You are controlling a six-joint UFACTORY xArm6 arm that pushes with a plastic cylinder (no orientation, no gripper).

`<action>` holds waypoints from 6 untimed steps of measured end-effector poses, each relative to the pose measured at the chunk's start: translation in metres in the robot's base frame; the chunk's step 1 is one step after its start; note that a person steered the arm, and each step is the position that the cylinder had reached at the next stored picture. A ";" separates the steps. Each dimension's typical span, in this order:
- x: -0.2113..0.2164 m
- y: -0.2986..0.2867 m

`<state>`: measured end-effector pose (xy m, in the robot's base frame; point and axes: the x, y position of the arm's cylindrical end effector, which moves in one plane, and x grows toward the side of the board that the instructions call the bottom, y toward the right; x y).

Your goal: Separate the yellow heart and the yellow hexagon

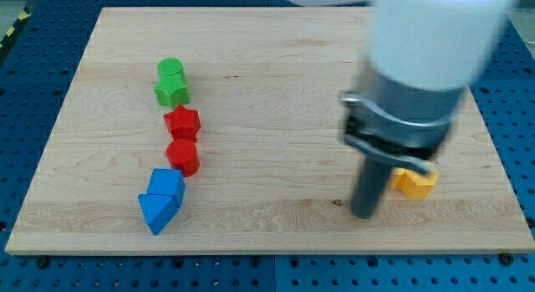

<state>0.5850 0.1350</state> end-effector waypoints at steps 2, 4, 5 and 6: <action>0.003 0.128; -0.008 0.135; -0.025 0.119; -0.025 0.088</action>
<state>0.5596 0.2234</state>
